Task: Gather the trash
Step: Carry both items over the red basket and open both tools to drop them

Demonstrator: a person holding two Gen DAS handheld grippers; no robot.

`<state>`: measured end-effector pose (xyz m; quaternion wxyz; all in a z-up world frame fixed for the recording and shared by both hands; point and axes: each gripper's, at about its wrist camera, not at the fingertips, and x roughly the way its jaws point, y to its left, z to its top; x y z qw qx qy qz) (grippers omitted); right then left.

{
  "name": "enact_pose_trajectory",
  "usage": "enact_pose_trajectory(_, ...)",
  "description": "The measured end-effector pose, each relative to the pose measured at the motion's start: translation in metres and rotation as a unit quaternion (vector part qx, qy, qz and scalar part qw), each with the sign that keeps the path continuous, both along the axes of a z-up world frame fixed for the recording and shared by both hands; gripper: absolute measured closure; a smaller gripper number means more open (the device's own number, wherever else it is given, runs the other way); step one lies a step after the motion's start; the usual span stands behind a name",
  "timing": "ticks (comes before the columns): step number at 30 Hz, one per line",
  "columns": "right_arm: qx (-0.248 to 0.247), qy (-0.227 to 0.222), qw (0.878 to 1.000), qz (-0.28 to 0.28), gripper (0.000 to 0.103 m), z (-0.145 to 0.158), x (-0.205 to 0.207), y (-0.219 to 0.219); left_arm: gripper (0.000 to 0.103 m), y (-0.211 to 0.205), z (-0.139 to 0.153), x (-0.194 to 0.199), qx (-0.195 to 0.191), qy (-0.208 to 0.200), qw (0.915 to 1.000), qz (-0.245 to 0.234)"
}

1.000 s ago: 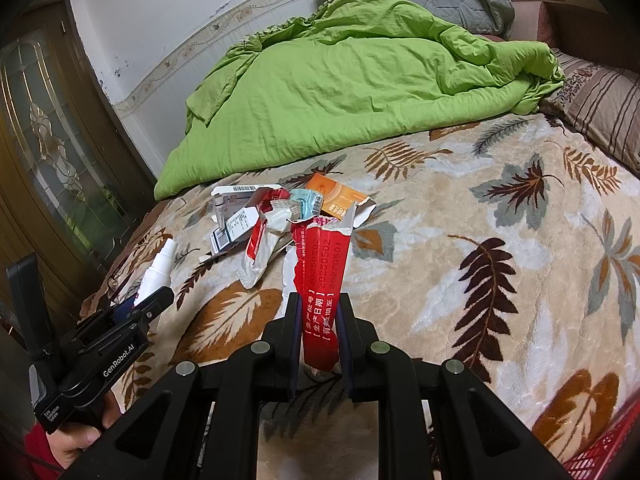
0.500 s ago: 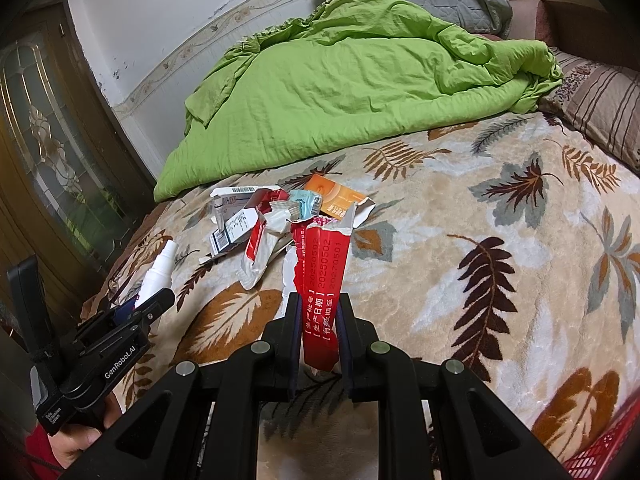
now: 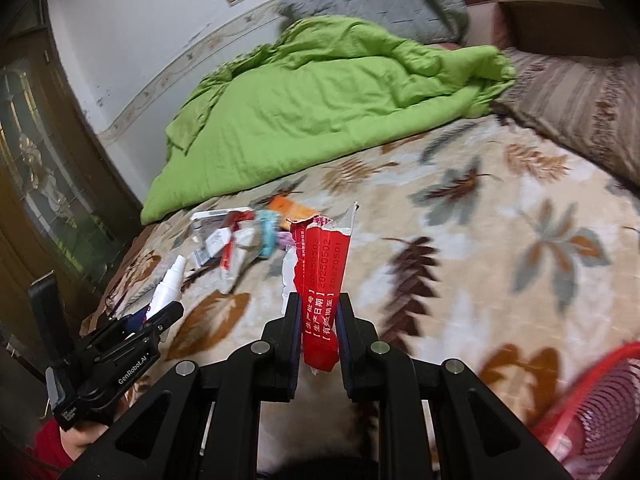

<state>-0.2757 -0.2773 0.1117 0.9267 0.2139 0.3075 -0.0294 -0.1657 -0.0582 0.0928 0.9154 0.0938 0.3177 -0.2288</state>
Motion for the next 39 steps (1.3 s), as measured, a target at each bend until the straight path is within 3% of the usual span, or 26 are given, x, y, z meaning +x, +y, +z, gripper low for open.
enact_pose_trajectory(8,0.002,0.016,0.995,-0.102,0.085,0.002,-0.089,-0.065,0.074,-0.069,0.018,-0.048,-0.012,0.001,0.9937,-0.111)
enact_pose_trajectory(17,-0.004,0.028,0.982,-0.186,0.085,0.010,-0.158,-0.111,0.074,-0.147,0.031,-0.100,-0.022,0.029,0.9739,-0.224)
enact_pose_trajectory(19,-0.004,0.035,0.979,-0.200,0.084,0.009,-0.168,-0.117,0.074,-0.166,0.030,-0.113,-0.022,0.040,0.9665,-0.252)
enact_pose_trajectory(24,0.001,0.063,0.970,-0.235,0.084,-0.007,-0.200,-0.133,0.074,-0.221,0.014,-0.151,-0.006,0.083,0.9378,-0.337)
enact_pose_trajectory(29,0.006,0.093,0.960,-0.266,0.084,-0.026,-0.214,-0.147,0.073,-0.262,-0.007,-0.171,0.021,0.132,0.9121,-0.387)
enact_pose_trajectory(31,0.012,0.094,0.959,-0.268,0.083,-0.027,-0.218,-0.151,0.063,-0.266,-0.009,-0.172,0.031,0.134,0.9143,-0.381)
enact_pose_trajectory(33,0.001,0.094,0.958,-0.272,0.083,-0.024,-0.220,-0.151,0.050,-0.260,-0.004,-0.168,0.017,0.130,0.9170,-0.377)
enact_pose_trajectory(35,-0.003,0.090,0.959,-0.268,0.081,-0.020,-0.217,-0.151,0.048,-0.253,0.000,-0.162,0.012,0.123,0.9222,-0.367)
enact_pose_trajectory(39,-0.004,0.086,0.961,-0.263,0.067,-0.017,-0.207,-0.150,0.048,-0.236,0.008,-0.146,-0.002,0.119,0.9332,-0.339)
